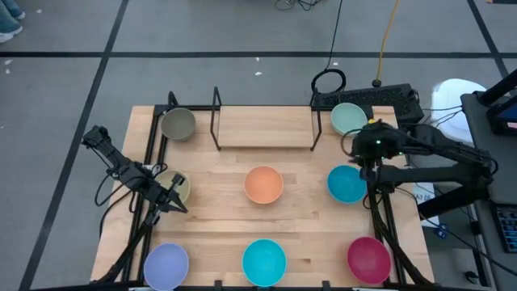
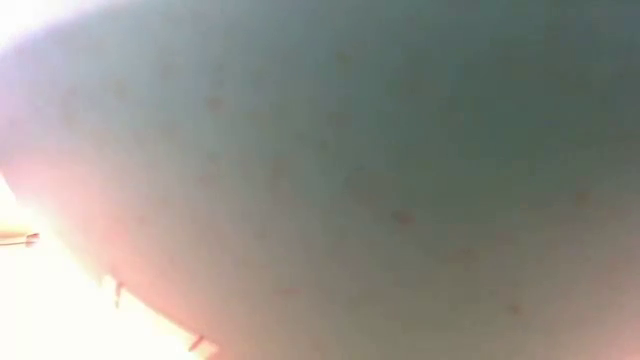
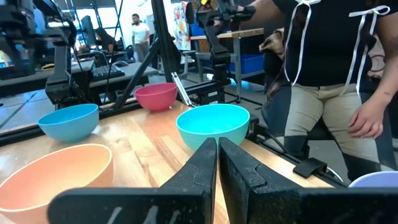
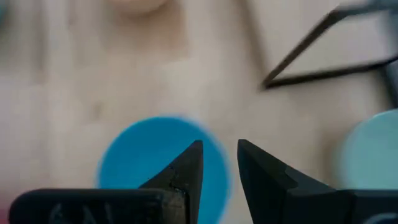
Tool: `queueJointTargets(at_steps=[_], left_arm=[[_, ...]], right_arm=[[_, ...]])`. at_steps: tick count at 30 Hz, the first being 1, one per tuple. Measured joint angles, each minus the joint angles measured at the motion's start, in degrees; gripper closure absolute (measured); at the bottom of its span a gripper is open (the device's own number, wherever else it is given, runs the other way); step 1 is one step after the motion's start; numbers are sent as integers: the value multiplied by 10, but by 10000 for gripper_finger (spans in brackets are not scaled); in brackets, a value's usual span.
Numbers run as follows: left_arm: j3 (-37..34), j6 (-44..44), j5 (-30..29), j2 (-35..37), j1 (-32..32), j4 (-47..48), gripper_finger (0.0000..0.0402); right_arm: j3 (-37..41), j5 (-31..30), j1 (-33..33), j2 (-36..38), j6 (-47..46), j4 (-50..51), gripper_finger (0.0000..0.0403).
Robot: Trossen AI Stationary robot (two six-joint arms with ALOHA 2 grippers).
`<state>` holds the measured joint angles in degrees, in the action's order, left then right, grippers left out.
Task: Place and stack bowls onto a shelf
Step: Put the blue bowl on the shelf
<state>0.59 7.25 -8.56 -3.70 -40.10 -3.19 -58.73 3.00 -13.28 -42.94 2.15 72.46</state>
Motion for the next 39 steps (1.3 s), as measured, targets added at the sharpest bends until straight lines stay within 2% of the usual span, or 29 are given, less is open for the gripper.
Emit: queueJointTargets(at_steps=[3, 5, 14, 21, 39], left_arm=[[0, 0, 0, 0, 0, 0, 378], [0, 0, 0, 0, 0, 0, 378], [0, 0, 0, 0, 0, 0, 378], [0, 0, 0, 0, 0, 0, 378], [0, 0, 0, 0, 0, 0, 378]], right_arm=[[0, 79, 0, -34, -7, 7, 309], [0, 107, 0, -55, -6, 6, 309], [0, 106, 23, -136, -13, 7, 309], [0, 106, 33, -164, -20, 7, 309], [5, 108, 72, -202, -301, -17, 310]])
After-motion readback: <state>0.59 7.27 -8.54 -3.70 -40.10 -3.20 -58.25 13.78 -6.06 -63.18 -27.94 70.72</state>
